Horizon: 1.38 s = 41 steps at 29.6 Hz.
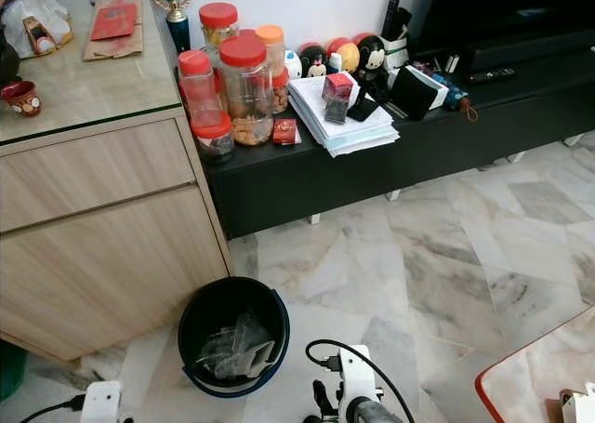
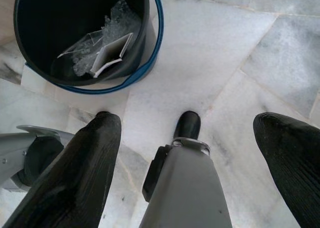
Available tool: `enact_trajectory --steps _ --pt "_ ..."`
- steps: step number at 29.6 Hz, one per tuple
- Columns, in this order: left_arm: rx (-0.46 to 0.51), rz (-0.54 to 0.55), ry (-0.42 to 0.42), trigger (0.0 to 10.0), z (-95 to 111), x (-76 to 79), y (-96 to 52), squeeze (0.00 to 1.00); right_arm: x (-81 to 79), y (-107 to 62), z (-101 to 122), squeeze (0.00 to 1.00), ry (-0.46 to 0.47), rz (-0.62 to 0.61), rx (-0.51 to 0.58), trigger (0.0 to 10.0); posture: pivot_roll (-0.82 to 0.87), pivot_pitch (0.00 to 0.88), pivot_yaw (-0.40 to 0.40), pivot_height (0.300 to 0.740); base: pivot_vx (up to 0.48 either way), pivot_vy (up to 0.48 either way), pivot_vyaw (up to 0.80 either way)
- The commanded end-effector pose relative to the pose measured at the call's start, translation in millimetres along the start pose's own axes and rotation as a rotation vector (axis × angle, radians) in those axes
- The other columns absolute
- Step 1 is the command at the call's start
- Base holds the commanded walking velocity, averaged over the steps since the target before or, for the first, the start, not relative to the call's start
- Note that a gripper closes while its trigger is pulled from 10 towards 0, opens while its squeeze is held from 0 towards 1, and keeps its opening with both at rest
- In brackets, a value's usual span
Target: Picking trash to rubbish bin
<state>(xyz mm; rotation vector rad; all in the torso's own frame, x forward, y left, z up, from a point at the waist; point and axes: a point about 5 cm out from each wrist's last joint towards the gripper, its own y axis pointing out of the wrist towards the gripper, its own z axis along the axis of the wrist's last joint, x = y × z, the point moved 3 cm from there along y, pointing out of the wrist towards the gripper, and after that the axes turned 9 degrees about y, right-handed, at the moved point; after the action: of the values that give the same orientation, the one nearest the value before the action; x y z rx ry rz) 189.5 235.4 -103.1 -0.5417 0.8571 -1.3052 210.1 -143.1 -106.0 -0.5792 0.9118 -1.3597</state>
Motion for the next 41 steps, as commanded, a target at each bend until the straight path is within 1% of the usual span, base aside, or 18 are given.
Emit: enact_trajectory --steps 1,4,8,17,20,41 --pt "0.019 -0.005 0.004 10.0 6.7 -0.3 1.3 0.0 0.5 -0.6 -5.9 0.0 0.016 -0.009 -0.017 10.0 0.1 0.095 -0.018 0.74 0.0 0.0 0.0" --pt "0.029 -0.01 0.013 10.0 10.4 0.2 2.0 0.0 -1.3 0.1 -4.2 0.0 0.016 -0.008 -0.012 10.0 0.1 0.096 -0.016 0.74 0.0 0.0 0.0" --pt "0.027 -0.01 0.013 10.0 10.1 -0.5 2.0 0.0 -4.0 0.8 -2.1 0.0 0.025 -0.005 -0.005 10.0 0.1 0.101 -0.015 0.74 0.0 0.0 0.0" --pt "-0.006 -0.002 0.004 10.0 -4.5 -3.7 -1.1 0.0 -6.9 1.1 -2.1 0.0 0.035 0.005 0.0 10.0 0.12 0.107 -0.012 0.74 -0.053 0.0 0.0" --pt "-0.007 -0.002 0.002 10.0 -5.1 -4.0 -1.3 0.0 -7.2 1.2 -2.0 0.0 0.035 0.006 0.001 10.0 0.12 0.107 -0.012 0.74 0.0 0.0 0.0" --pt "0.005 -0.013 -0.001 10.0 0.7 -0.5 0.0 0.0 -6.3 0.7 -4.0 0.0 0.037 0.006 0.001 10.0 0.12 0.112 -0.011 0.74 -0.279 0.0 0.0"
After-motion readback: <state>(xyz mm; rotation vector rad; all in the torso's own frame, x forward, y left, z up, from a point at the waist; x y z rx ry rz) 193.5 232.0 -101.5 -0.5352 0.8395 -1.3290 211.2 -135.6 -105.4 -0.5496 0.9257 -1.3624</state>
